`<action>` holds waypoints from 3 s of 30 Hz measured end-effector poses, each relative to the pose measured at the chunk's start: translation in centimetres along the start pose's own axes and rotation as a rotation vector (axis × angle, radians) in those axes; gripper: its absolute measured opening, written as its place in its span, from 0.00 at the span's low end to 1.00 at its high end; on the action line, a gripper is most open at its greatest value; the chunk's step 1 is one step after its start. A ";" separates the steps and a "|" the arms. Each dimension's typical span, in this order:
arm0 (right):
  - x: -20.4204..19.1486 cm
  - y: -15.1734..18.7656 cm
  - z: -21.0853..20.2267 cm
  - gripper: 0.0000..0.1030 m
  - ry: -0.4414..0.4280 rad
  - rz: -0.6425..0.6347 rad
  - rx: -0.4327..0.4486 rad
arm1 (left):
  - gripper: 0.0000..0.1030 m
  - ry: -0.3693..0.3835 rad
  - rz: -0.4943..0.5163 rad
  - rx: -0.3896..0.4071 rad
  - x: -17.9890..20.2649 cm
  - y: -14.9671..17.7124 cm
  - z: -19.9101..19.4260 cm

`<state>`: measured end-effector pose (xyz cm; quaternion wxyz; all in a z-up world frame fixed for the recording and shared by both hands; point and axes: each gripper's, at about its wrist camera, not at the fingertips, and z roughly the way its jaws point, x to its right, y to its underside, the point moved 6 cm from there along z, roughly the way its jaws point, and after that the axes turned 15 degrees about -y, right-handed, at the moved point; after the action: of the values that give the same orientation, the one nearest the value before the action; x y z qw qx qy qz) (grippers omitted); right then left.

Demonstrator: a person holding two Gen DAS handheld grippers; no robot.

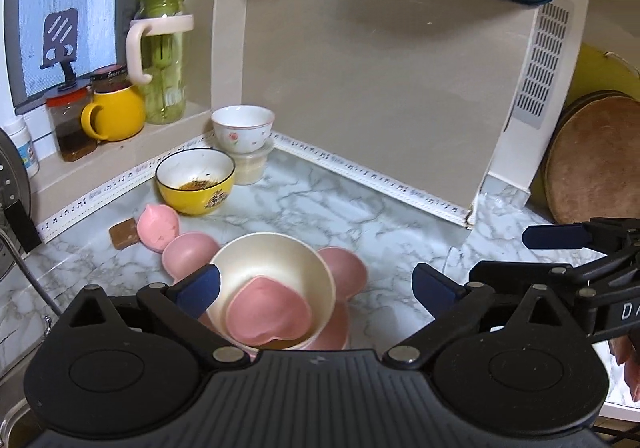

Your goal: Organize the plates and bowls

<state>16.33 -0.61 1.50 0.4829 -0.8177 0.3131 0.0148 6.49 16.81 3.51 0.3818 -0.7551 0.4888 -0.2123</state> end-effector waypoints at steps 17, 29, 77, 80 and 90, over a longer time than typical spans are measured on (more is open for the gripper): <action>0.5 3.6 -4.8 1.00 -0.009 0.005 0.149 | 1.00 0.002 -0.038 0.012 2.0 2.9 -2.5; -0.5 4.7 -5.8 1.00 -0.013 -0.002 0.141 | 1.00 -0.018 -0.047 0.007 2.1 4.1 -3.8; -0.6 4.5 -4.7 1.00 -0.065 0.008 0.108 | 1.00 -0.076 -0.055 0.014 2.2 4.4 -4.4; -0.5 4.5 -4.7 1.00 -0.072 0.007 0.107 | 1.00 -0.086 -0.064 0.019 2.1 4.4 -4.5; 0.2 3.9 -4.9 1.00 -0.093 -0.016 0.096 | 1.00 -0.077 -0.092 -0.015 3.2 4.2 -4.0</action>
<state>13.10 -5.91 0.96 0.5357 -0.7944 0.2844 0.0338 2.64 11.51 2.49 0.3846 -0.7873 0.4399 -0.1967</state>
